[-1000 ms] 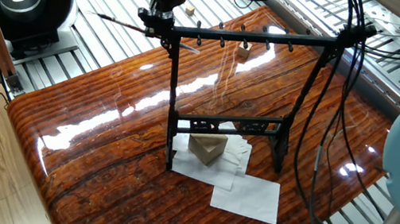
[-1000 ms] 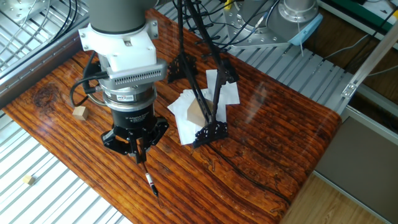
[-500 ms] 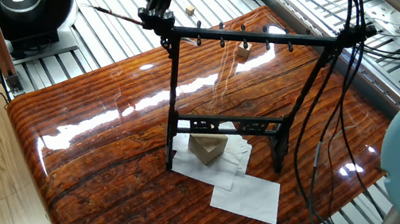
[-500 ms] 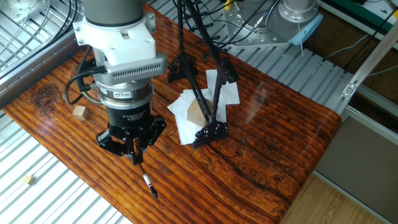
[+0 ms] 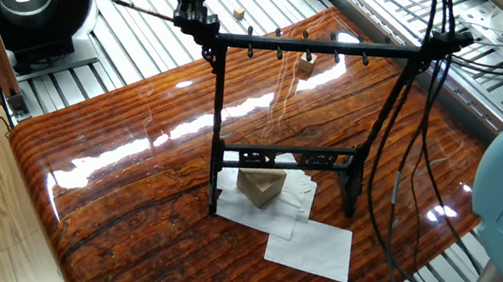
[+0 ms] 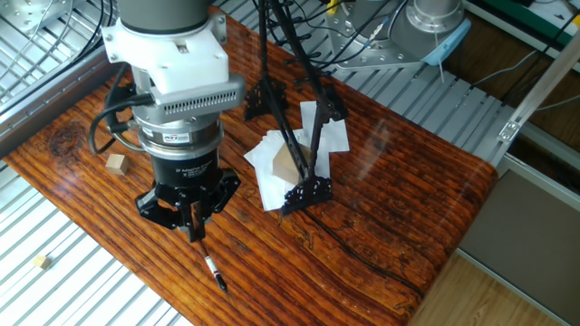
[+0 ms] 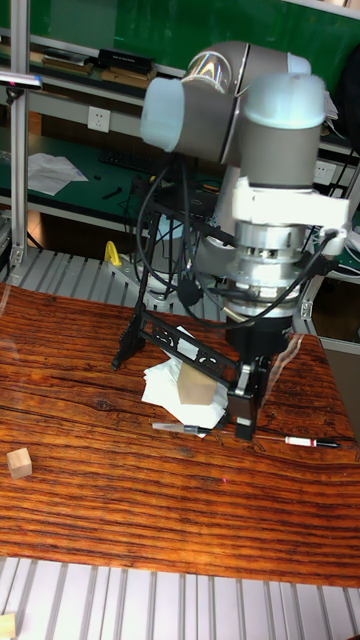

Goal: Place the brush on the pen rack

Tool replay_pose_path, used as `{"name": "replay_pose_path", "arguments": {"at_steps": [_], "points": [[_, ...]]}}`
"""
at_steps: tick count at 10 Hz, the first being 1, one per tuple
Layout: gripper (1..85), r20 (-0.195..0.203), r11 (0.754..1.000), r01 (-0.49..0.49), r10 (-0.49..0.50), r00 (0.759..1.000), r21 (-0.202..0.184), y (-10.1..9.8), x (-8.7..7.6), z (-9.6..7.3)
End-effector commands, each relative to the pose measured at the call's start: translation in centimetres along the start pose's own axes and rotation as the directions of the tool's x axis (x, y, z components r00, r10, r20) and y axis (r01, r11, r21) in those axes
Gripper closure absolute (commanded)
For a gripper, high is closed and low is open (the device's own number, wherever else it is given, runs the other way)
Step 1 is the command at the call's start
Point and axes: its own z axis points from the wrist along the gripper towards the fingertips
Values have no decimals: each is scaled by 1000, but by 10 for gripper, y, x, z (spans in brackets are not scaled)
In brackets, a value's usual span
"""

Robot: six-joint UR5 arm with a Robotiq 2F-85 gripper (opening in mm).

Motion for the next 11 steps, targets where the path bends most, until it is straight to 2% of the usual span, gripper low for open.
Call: {"name": "replay_pose_path", "arguments": {"at_steps": [1, 2, 4, 6, 11], "points": [[847, -6, 996, 90, -90, 996, 7, -4, -15, -10], [847, -6, 978, 208, -208, 978, 12, -6, -18, -12], [847, -19, 945, 326, -325, 945, 29, -10, -17, -14], [847, -4, 932, 361, -361, 932, 24, -8, -16, -18], [847, 62, 932, 362, -361, 931, -15, 7, -9, -26]]}}
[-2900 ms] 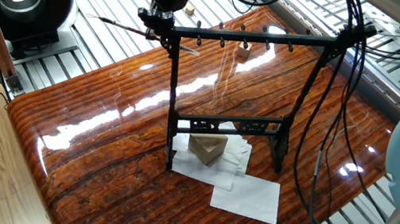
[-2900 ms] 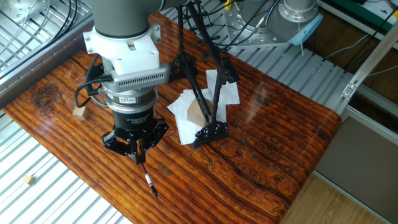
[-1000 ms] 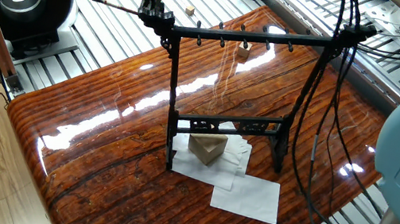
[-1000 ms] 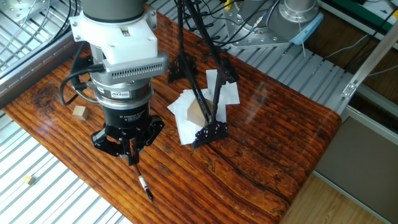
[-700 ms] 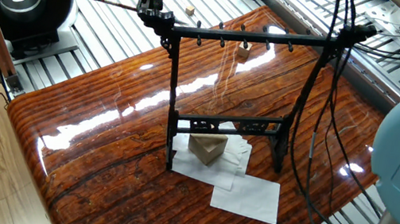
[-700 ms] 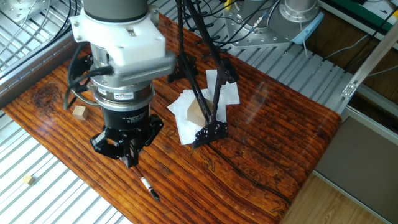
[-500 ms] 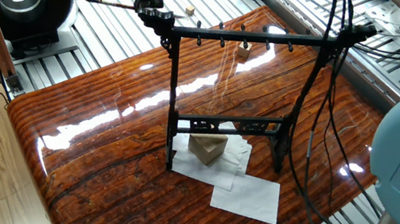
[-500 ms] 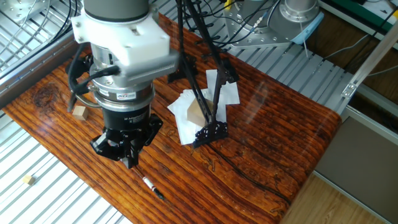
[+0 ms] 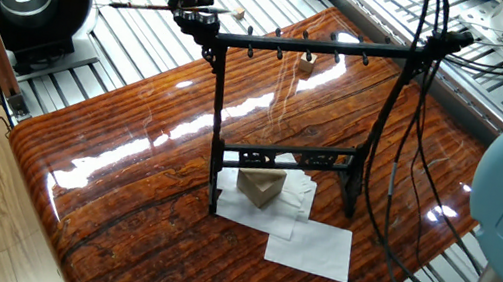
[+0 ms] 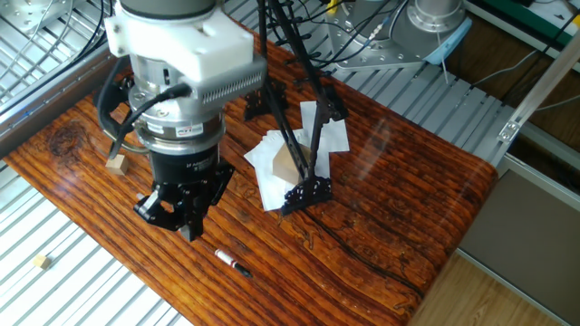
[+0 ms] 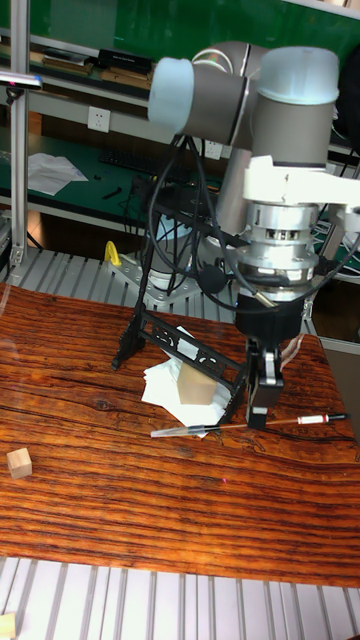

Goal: Place the brush on the pen rack

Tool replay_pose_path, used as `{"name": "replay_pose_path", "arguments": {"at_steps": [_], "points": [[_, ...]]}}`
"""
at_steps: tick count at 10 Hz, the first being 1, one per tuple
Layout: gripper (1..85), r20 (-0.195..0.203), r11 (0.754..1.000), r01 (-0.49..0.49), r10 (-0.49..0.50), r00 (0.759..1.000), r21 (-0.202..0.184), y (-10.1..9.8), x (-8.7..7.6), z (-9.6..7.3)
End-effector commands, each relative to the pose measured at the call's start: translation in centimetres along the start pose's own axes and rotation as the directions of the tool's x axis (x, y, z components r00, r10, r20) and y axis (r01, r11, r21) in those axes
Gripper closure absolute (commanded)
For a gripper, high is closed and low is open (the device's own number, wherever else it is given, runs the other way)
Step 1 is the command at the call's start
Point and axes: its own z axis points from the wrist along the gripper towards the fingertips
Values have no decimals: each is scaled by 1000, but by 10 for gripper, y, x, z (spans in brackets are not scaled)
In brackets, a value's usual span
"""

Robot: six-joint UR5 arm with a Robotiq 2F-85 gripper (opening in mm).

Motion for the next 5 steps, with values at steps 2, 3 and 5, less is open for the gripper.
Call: {"name": "replay_pose_path", "arguments": {"at_steps": [2, 3, 5], "points": [[847, 87, 996, 83, -81, 993, -25, 13, -11, -6], [847, 110, 989, 145, -142, 984, -25, 15, -16, -6], [847, 156, 975, 220, -217, 964, -2, 14, -28, -7]]}}
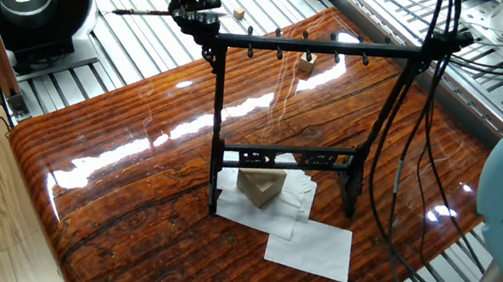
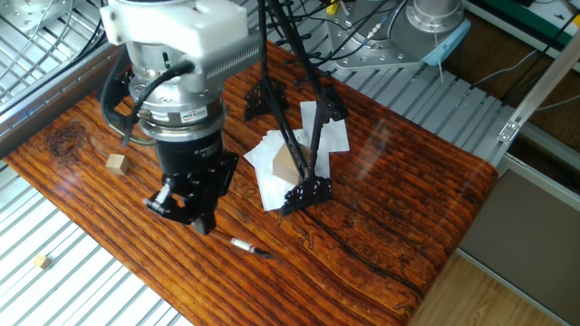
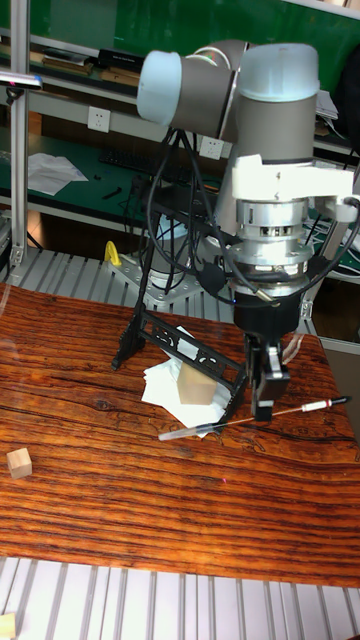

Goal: Place the brush on the pen rack

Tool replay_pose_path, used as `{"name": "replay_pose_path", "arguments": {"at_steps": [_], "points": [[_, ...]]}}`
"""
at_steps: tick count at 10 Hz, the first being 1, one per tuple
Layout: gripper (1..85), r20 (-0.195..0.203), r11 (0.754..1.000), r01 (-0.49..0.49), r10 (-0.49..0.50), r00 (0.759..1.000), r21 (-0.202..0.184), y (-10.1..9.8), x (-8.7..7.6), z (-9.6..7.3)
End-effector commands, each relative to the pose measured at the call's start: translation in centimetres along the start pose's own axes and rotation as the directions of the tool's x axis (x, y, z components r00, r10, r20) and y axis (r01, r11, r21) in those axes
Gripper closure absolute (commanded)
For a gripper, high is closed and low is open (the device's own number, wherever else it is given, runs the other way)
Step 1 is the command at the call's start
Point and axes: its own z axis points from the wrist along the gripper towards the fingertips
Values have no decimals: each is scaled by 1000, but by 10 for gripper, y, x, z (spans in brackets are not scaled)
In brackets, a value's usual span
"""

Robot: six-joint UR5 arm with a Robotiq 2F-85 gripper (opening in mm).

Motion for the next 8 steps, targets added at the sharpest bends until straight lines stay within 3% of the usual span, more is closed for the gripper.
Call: {"name": "replay_pose_path", "arguments": {"at_steps": [1, 3, 6, 8], "points": [[847, 103, 995, 97, -99, 990, 20, -1, -24, -4], [847, 128, 996, 82, -84, 988, 19, 1, -29, -4], [847, 135, 1000, 7, -3, 991, -28, 18, -24, -5], [847, 103, 997, -15, 22, 994, -75, 33, -13, -5]]}}
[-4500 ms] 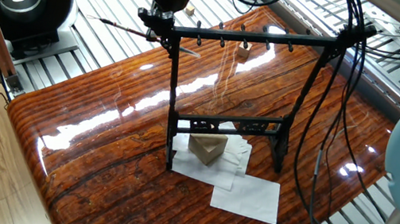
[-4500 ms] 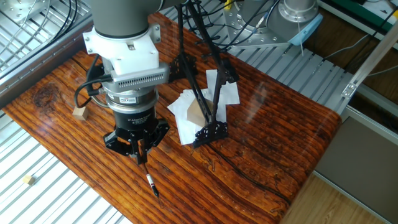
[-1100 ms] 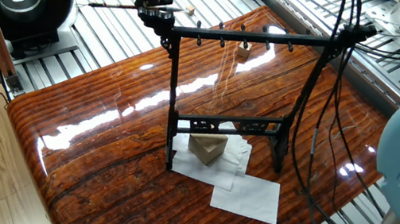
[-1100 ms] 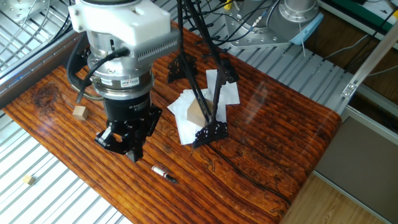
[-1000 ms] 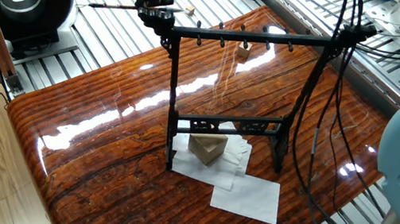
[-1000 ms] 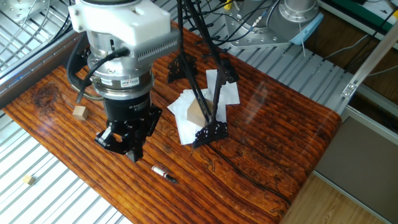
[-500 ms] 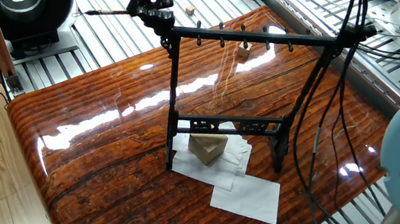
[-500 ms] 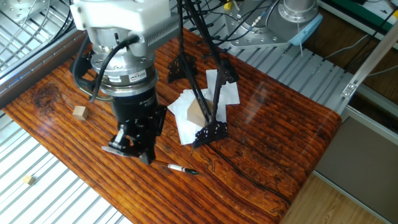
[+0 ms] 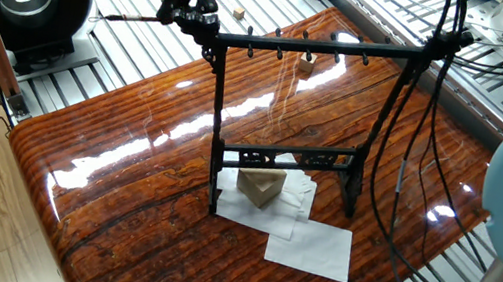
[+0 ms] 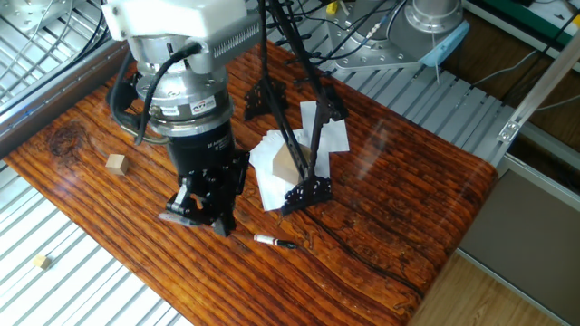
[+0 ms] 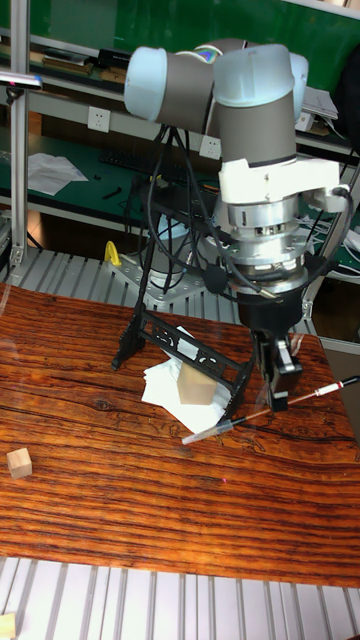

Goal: Place the brush on the pen rack

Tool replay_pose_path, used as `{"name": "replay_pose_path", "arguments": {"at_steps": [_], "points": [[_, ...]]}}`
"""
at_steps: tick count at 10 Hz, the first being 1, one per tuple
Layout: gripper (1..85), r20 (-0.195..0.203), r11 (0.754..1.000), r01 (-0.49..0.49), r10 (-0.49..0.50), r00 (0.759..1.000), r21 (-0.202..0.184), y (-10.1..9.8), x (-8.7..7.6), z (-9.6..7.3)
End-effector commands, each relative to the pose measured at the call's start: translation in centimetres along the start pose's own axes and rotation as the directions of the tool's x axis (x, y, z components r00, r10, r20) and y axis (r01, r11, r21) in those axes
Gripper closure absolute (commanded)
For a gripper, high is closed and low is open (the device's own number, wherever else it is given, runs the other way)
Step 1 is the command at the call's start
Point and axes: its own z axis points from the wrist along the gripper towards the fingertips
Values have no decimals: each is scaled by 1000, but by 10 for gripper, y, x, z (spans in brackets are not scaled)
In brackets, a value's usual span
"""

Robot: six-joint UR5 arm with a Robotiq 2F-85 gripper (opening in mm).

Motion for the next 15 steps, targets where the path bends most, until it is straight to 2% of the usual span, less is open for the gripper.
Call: {"name": "replay_pose_path", "arguments": {"at_steps": [1, 4, 7, 9, 11, 13, 15], "points": [[847, 9, 995, -74, 75, 997, -61, 23, 2, -6], [847, 37, 985, -147, 151, 988, -86, 41, -2, -14], [847, 28, 973, -205, 209, 978, -103, 60, 7, -14], [847, 24, 963, -250, 254, 967, -100, 72, 14, -15], [847, 14, 958, -270, 272, 962, -94, 76, 19, -14], [847, 23, 957, -276, 279, 960, -91, 73, 19, -8], [847, -7, 953, -290, 291, 957, -87, 70, 25, -6]]}}
